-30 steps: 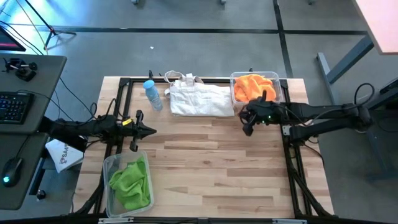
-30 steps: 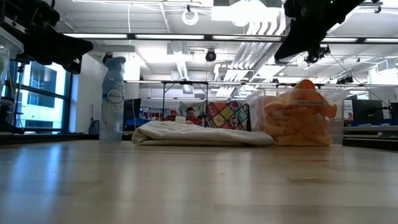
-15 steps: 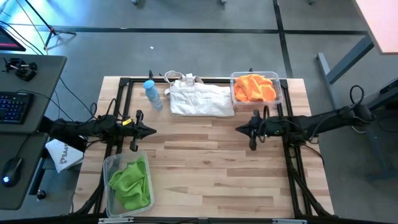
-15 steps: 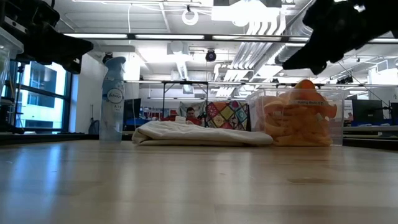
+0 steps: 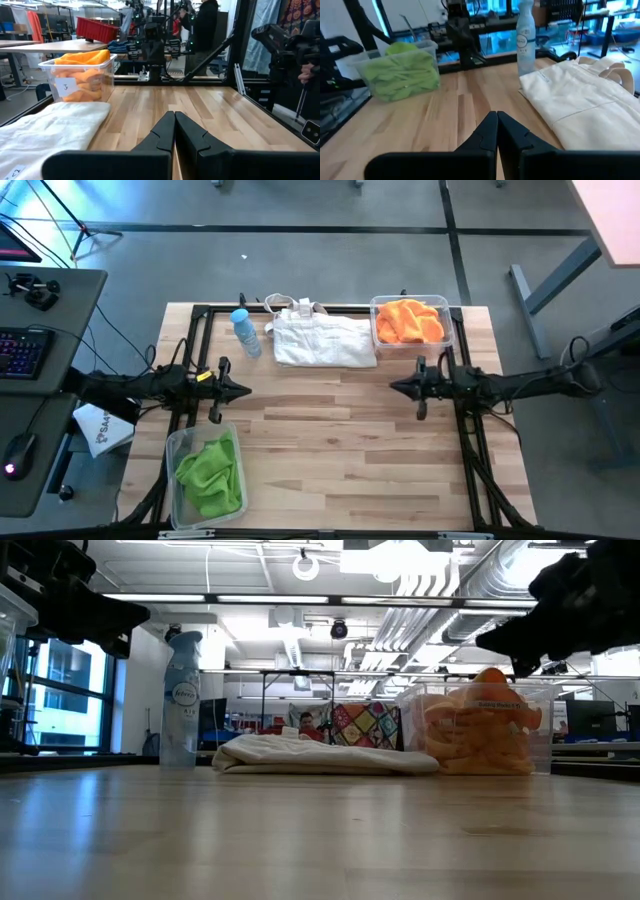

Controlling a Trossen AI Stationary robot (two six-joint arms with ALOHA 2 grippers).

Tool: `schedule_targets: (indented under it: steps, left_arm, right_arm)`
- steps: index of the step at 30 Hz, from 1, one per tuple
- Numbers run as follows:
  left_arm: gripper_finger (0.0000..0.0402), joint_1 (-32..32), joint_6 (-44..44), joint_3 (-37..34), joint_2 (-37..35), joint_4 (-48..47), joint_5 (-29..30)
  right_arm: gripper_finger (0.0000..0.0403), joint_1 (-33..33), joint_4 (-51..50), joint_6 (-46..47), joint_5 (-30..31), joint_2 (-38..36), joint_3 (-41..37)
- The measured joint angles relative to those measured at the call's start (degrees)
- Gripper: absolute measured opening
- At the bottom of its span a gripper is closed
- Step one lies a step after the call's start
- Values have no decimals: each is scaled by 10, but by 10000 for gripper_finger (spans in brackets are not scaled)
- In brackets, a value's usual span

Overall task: Sort microfiber towel by color & place in baskets
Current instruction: Return to Home Position

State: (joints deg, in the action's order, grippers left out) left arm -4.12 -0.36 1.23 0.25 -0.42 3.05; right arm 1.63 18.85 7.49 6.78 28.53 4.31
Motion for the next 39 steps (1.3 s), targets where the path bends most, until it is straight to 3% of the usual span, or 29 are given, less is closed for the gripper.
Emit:
schedule_targets:
  steps: [8,14,19,23,39]
  left_arm:
    - [0,0,0,0,0,0,0]
    - [0,0,0,0,0,0,0]
    - [0,0,0,0,0,0,1]
    - [0,0,0,0,0,0,1]
    - [0,0,0,0,0,0,2]
  right_arm:
    - [0,0,4,-25,-49,-137,-37]
    - [0,-8,-47,-25,-131,-214,-37]
    - [0,-18,-118,-28,-135,-258,-37]
    - [0,-21,-172,-30,-131,-280,-37]
    - [0,-21,-172,-29,-128,-282,-37]
